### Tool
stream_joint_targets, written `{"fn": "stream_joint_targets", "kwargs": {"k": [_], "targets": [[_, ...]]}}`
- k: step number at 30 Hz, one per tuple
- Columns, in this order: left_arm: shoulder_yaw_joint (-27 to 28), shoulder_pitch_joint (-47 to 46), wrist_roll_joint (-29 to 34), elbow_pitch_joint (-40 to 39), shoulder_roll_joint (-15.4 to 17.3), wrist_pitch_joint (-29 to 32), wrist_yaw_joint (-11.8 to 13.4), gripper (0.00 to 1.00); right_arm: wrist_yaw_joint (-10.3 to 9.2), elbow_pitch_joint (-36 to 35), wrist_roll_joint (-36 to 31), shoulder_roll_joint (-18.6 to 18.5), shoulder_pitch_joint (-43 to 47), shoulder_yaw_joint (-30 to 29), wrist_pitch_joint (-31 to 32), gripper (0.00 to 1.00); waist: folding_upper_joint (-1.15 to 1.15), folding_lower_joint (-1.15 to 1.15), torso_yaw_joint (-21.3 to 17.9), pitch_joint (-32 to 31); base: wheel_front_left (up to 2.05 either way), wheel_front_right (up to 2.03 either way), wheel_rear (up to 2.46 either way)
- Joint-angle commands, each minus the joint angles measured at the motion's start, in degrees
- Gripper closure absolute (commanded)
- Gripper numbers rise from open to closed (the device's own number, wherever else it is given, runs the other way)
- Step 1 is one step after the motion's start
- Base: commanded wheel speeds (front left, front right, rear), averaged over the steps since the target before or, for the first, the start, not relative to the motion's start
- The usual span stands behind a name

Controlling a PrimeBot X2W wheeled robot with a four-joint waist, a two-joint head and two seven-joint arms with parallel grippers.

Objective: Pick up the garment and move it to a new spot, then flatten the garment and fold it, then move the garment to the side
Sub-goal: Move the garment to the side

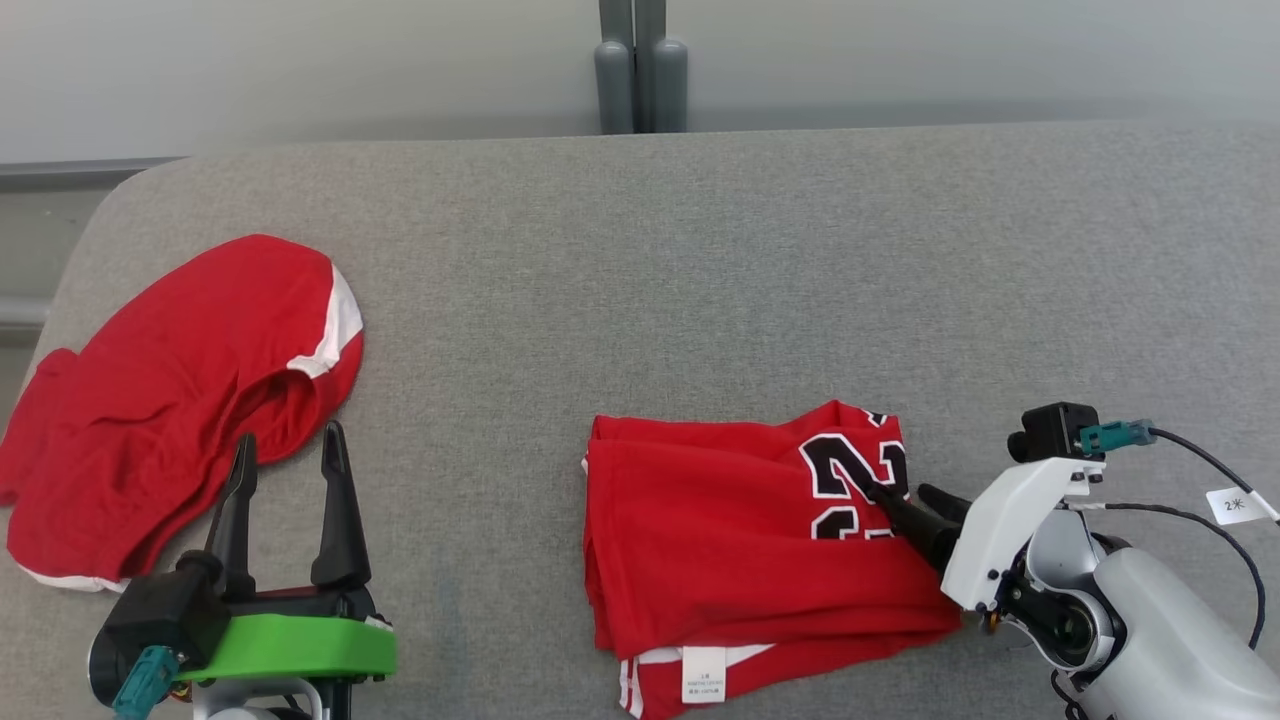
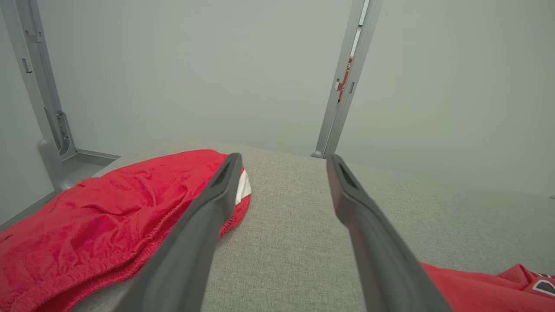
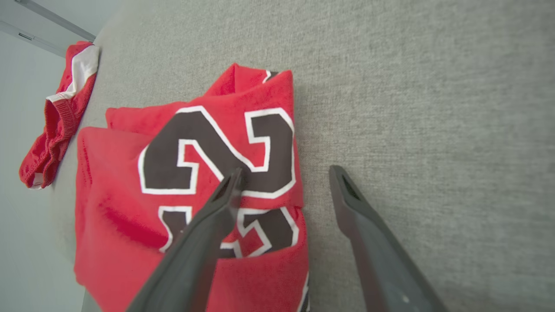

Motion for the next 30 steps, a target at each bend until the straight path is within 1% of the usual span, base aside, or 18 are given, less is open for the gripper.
{"fn": "stream_joint_targets", "kwargs": {"k": [1,3,6,7,8,9,14,18,24,30], "targets": [[0.3,-1.0,0.6,0.1,-0.2,-0.2,-0.1,0.0,0.05,0.4,1.4,-0.1,-0.7,0.7,1.1,0.0,0.0,0.0,1.3,0.8,0.0,0.0,0.0],[0.3,-1.2,0.7,0.2,-0.5,-0.2,-0.4,0.0,0.04,0.6,2.9,-0.5,-0.9,1.2,1.9,0.0,0.0,0.0,1.8,1.0,0.0,0.0,0.0],[0.3,-1.5,0.9,0.4,-0.7,-0.2,-0.6,0.0,0.04,0.8,3.4,-1.3,-1.3,2.2,1.2,0.0,0.0,0.0,2.4,1.3,0.0,0.0,0.0],[0.4,-1.4,1.1,0.5,-0.8,-0.2,-0.6,0.0,0.04,0.4,3.5,-1.5,-1.7,2.7,0.6,0.5,0.0,0.0,2.6,1.4,0.0,0.0,0.0],[0.4,-1.4,1.1,0.5,-0.9,-0.2,-0.7,0.0,0.04,0.2,3.8,-1.8,-1.9,2.9,0.0,0.68,0.0,0.0,2.7,1.4,0.0,0.0,0.0],[0.5,-1.4,1.2,0.6,-0.9,-0.2,-0.8,0.0,0.04,0.0,4.1,-2.0,-2.0,3.3,-0.6,1.0,0.0,0.0,2.8,1.4,0.0,0.0,0.0],[0.9,-1.3,1.4,0.6,-1.1,-0.2,-1.0,0.0,0.05,-1.0,4.8,-3.4,-3.6,5.0,-3.4,1.0,0.0,0.0,2.5,1.3,0.0,0.0,0.0],[0.4,-1.7,1.8,0.0,-1.2,-0.2,-1.6,0.0,0.04,-2.0,5.3,-4.7,-5.4,6.3,-5.5,1.0,0.0,0.0,0.9,1.3,0.0,0.0,0.0],[-0.6,-2.9,2.7,-0.5,-1.2,-0.2,-2.2,0.0,0.05,-3.5,6.1,-7.4,-9.0,8.0,-8.4,1.0,0.0,0.0,-3.0,2.1,0.0,0.0,0.0],[-2.8,-5.5,4.1,-1.5,-0.9,0.4,-2.7,0.0,0.05,-3.6,6.7,-10.3,-14.1,9.9,-10.5,1.0,0.0,0.0,-8.2,5.0,0.0,0.0,0.0]]}}
